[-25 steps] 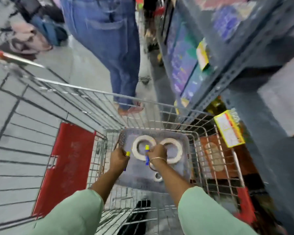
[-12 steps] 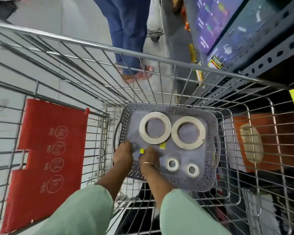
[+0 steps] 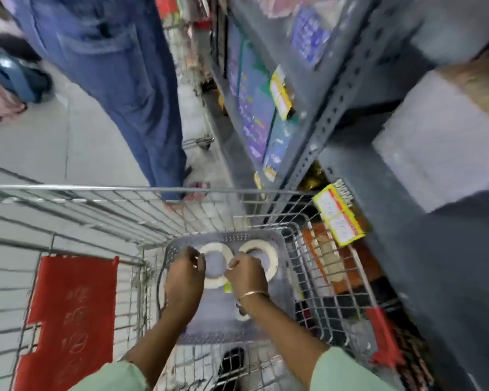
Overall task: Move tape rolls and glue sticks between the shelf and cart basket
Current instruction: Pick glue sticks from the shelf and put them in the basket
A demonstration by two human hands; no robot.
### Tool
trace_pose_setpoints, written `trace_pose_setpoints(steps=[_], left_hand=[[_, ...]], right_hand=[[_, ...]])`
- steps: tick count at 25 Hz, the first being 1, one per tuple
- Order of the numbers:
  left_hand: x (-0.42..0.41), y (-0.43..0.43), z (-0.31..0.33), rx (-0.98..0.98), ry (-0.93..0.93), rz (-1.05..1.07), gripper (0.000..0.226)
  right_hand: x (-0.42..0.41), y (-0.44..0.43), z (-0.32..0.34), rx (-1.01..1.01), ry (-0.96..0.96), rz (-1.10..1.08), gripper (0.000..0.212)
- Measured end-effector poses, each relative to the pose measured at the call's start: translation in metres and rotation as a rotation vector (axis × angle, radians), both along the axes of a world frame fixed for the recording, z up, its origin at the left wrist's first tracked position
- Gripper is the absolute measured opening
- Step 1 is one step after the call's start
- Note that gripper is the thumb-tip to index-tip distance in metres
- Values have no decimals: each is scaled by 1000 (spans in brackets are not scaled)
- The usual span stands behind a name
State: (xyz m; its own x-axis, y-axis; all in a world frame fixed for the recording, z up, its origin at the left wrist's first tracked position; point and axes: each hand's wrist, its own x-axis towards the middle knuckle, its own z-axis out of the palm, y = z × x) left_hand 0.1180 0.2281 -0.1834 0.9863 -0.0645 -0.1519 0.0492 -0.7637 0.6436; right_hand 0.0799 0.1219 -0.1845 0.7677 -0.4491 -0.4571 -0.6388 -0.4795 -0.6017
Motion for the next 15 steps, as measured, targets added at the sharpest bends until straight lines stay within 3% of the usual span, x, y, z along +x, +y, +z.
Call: trace_pose_setpoints(steps=[2,5,8,11,15], left_hand=[[-18,-41,49,-171,-120,-58,19],[-61,-115,113,-484,-151,-217,35],[-98,-185,169,-668,-112,-377,32],[-134,-243,191,-592,-30,-516,28],[-189,-303,171,-410,125,-759,36]], right_hand=[[-21,-26,57,-13,-182,-92,16],[-67,-75,134,-120,-438,-224,11],[-125,-144,190,-230,-531,-403,11],[-200,-219,219,-366,-482,-610,17],[-288,-279,225,-426,-322,-800,14]])
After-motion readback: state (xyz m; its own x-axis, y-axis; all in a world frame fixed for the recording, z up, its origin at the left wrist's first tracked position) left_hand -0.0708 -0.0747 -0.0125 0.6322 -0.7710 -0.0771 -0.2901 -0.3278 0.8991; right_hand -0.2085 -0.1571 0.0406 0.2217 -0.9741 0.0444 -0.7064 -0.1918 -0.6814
